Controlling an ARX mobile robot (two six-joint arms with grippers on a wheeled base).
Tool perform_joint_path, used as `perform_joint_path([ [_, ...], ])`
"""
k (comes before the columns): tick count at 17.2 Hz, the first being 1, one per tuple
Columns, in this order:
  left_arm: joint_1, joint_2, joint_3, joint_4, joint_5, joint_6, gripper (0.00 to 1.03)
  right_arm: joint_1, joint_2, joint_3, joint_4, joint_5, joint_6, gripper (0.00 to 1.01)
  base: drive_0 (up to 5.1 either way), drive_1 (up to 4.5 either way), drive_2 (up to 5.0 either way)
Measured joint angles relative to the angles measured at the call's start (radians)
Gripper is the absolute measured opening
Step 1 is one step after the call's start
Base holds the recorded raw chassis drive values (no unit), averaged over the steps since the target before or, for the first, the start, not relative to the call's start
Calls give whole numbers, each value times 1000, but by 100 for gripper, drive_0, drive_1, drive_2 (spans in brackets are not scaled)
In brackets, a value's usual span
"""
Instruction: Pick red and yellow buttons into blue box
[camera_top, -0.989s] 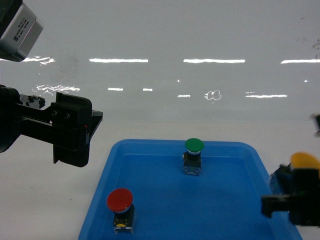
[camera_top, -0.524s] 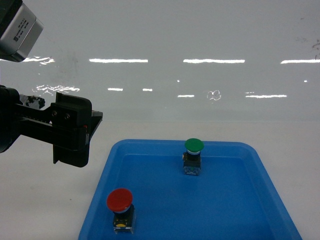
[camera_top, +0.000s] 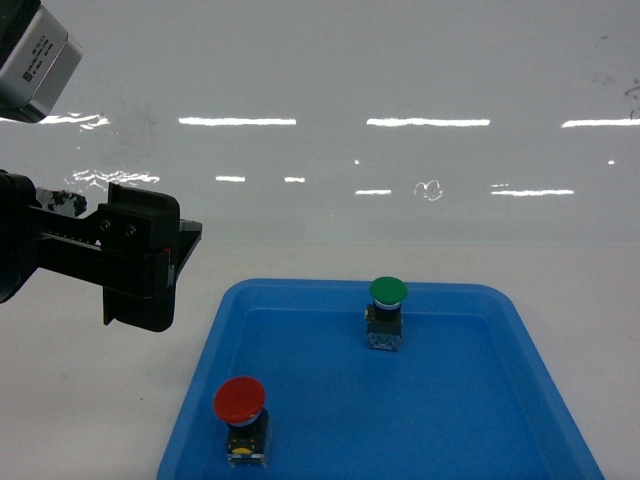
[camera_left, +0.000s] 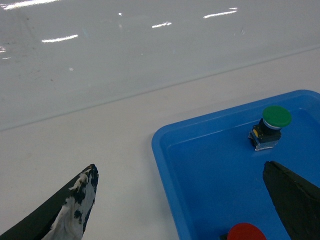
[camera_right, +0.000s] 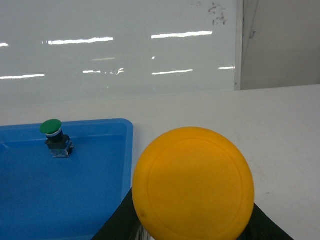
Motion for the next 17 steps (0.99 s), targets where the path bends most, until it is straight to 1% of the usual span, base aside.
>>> perform_joint_path([
  [1, -4, 0, 0, -3, -6, -4, 98, 0, 0, 0, 0, 0, 0, 25, 0, 0, 0],
  [2, -24, 6, 11, -37, -34, -14, 98, 0, 0, 0, 0, 1, 0, 25, 0, 0, 0],
  [3, -47, 23, 28, -63, -49, -28, 98, 0, 0, 0, 0, 0, 0, 25, 0, 0, 0],
  [6, -119, 112, 145, -196, -60, -117, 98, 0, 0, 0, 0, 0, 0, 25, 0, 0, 0],
  [7, -143, 150, 189, -235, -75, -146, 98, 0, 0, 0, 0, 0, 0, 25, 0, 0, 0],
  [8, -158, 182, 224, -278, -78, -177, 98, 0, 0, 0, 0, 0, 0, 25, 0, 0, 0],
  [9, -172, 216, 249, -306, -90, -195, 98, 0, 0, 0, 0, 0, 0, 25, 0, 0, 0],
  [10, -184, 252, 273, -348, -117, -226, 98, 0, 0, 0, 0, 0, 0, 25, 0, 0, 0],
  [12, -195, 304, 288, -372, -156, -268, 98, 0, 0, 0, 0, 0, 0, 25, 0, 0, 0],
  [13, -197, 327, 292, -374, -177, -280, 98, 0, 0, 0, 0, 0, 0, 25, 0, 0, 0],
  [14, -203, 357, 303, -385, -183, -296, 98, 0, 0, 0, 0, 0, 0, 25, 0, 0, 0],
  [17, -210, 378, 311, -394, -204, -307, 98, 0, 0, 0, 0, 0, 0, 25, 0, 0, 0],
])
